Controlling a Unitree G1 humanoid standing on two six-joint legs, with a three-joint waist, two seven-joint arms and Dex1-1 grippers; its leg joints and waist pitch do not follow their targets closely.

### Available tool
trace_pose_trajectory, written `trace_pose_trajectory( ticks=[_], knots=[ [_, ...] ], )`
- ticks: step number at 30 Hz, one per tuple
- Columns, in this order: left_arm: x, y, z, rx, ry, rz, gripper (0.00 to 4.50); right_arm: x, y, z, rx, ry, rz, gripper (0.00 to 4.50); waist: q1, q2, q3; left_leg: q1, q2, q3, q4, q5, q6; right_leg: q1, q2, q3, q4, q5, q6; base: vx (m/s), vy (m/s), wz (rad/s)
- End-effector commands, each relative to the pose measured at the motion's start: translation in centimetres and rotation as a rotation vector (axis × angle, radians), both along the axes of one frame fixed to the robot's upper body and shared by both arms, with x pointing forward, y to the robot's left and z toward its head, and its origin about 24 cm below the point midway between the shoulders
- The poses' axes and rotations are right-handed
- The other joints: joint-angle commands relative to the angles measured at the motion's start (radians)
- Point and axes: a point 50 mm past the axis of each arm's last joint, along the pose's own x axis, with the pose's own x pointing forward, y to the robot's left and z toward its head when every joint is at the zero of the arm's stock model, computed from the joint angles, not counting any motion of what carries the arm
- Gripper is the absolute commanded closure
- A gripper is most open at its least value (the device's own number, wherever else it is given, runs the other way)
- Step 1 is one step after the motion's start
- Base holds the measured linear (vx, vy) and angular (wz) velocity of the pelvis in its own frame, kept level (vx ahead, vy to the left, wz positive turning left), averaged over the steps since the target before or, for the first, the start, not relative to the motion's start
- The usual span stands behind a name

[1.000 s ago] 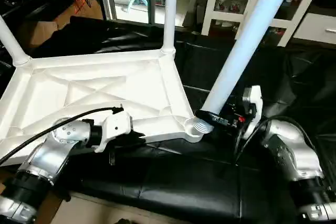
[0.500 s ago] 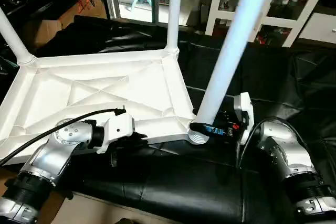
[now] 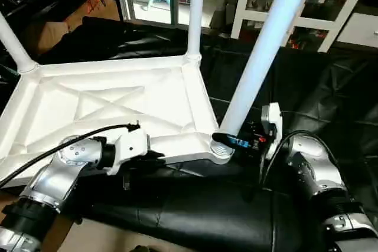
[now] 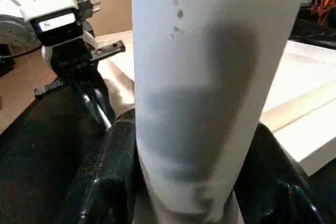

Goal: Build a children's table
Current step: Insert table leg to table base

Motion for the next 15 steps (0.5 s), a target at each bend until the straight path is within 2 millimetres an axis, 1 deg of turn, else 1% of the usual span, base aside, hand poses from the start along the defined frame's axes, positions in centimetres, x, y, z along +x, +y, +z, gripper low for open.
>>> trace_pose_trajectory(
  ticks=[1,2,3,5,7,8,9,11,13,15],
  knots=[
    [-1.8,-0.8,-2.1,0.023,0.120,-0.101,4.50,-0.5,-0.3,-1.2,-0.065,0.051,0.025,2.58,0.000,-0.016,-0.040,0.017,0.046,-0.016,-0.061,-0.123,0.106,0.029,-0.074,0.047,-0.085,-0.013,-0.254,0.000,0.000,0.00],
    [-1.7,-0.8,-2.1,0.021,0.118,-0.101,4.50,-0.9,-0.6,-1.4,-0.082,0.062,0.055,2.58,0.000,-0.016,-0.040,0.017,0.046,-0.016,-0.060,-0.117,0.109,0.029,-0.074,0.047,-0.084,-0.003,-0.255,0.000,0.000,0.00],
    [-1.8,-0.8,-2.0,0.019,0.114,-0.107,4.50,-1.3,-0.9,-1.6,-0.099,0.070,0.082,2.58,0.002,-0.014,-0.041,0.017,0.046,-0.016,-0.059,-0.109,0.114,0.030,-0.073,0.047,-0.083,0.014,-0.256,0.000,0.000,0.00],
    [-1.9,-0.9,-1.9,0.010,0.113,-0.118,4.50,-1.7,-1.4,-1.8,-0.117,0.078,0.110,2.58,0.010,-0.017,-0.041,0.017,0.046,-0.013,-0.057,-0.105,0.124,0.030,-0.073,0.047,-0.082,0.031,-0.253,0.000,0.000,0.00],
    [-1.9,-0.9,-1.9,0.006,0.114,-0.121,4.50,-1.8,-1.5,-1.8,-0.122,0.080,0.118,2.58,0.013,-0.018,-0.041,0.016,0.046,-0.013,-0.057,-0.105,0.126,0.030,-0.073,0.047,-0.082,0.030,-0.250,0.000,0.000,0.00],
    [-2.1,-1.0,-1.7,-0.005,0.109,-0.135,4.50,-2.2,-2.1,-1.9,-0.136,0.091,0.143,2.58,0.014,-0.017,-0.041,0.016,0.046,-0.013,-0.057,-0.105,0.125,0.030,-0.073,0.047,-0.082,0.028,-0.250,0.000,0.000,0.00],
    [-2.3,-1.0,-1.5,-0.017,0.102,-0.144,4.50,-2.7,-2.6,-1.9,-0.146,0.108,0.165,2.58,0.018,-0.019,-0.041,0.017,0.047,-0.013,-0.057,-0.109,0.126,0.031,-0.073,0.047,-0.083,0.023,-0.245,0.000,0.000,0.00],
    [-2.3,-1.0,-1.4,-0.020,0.100,-0.147,4.50,-2.8,-2.8,-1.9,-0.150,0.113,0.173,2.58,0.019,-0.020,-0.041,0.016,0.046,-0.013,-0.057,-0.108,0.129,0.030,-0.072,0.046,-0.083,0.019,-0.241,0.000,0.000,0.00],
    [-2.5,-1.1,-1.2,-0.027,0.096,-0.151,4.50,-3.4,-3.4,-2.0,-0.158,0.119,0.191,2.58,0.023,-0.019,-0.042,0.016,0.048,-0.013,-0.057,-0.108,0.131,0.031,-0.073,0.046,-0.084,0.016,-0.236,0.000,0.000,0.00],
    [-2.7,-1.4,-1.0,-0.048,0.096,-0.152,4.50,-3.9,-3.7,-2.3,-0.163,0.121,0.194,2.58,0.024,-0.021,-0.041,0.015,0.047,-0.013,-0.058,-0.113,0.131,0.030,-0.072,0.045,-0.085,0.004,-0.233,0.000,0.000,0.00]
  ],
)
